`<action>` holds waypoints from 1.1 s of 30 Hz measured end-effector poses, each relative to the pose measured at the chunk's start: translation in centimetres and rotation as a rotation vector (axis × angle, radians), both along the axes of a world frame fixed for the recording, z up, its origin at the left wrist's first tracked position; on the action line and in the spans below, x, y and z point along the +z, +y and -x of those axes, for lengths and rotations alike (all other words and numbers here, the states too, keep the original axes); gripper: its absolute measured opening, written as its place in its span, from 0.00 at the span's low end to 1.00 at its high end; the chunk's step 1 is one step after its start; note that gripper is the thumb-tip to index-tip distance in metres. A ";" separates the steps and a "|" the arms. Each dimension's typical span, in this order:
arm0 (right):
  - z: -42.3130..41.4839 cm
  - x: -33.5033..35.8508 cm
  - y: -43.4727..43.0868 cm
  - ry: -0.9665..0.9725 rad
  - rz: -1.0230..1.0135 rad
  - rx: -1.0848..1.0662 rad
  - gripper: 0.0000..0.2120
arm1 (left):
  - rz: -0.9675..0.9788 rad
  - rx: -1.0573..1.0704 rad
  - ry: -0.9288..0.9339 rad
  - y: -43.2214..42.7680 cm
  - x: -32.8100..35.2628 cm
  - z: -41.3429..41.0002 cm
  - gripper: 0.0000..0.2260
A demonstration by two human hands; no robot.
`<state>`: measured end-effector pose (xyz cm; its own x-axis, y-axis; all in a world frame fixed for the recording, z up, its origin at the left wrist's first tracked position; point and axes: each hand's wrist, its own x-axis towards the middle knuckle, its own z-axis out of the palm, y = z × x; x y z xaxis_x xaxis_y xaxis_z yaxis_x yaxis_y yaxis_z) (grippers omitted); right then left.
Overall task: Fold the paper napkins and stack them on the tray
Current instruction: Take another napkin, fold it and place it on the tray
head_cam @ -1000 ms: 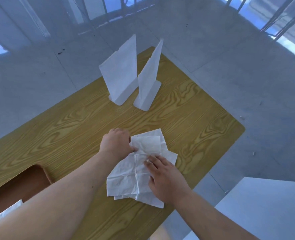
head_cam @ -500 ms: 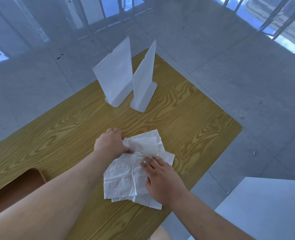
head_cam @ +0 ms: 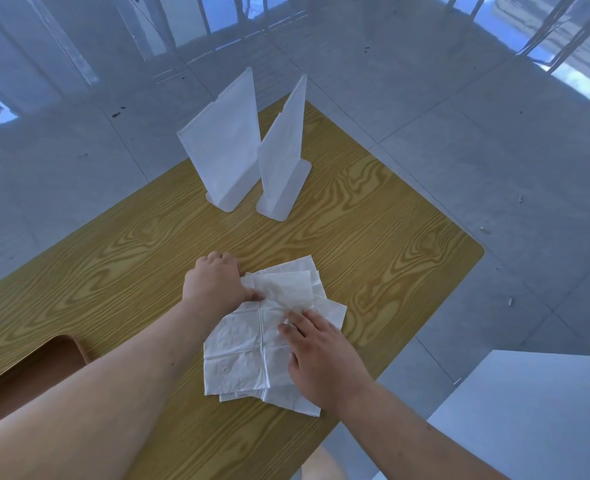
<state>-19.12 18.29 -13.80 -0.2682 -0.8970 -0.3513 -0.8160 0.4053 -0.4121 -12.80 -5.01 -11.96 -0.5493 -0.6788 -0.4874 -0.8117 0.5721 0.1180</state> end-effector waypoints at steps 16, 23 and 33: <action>0.0 -0.5 0.2 0.003 0.011 0.012 0.26 | -0.100 0.022 0.164 0.0 -0.1 -1.0 0.18; -0.1 -0.4 0.2 0.011 0.022 0.015 0.27 | -0.243 -0.001 0.129 0.4 0.3 -0.2 0.12; 1.7 3.0 -0.4 -0.402 0.224 -0.776 0.31 | -1.130 0.688 0.552 -0.2 6.4 -4.6 0.16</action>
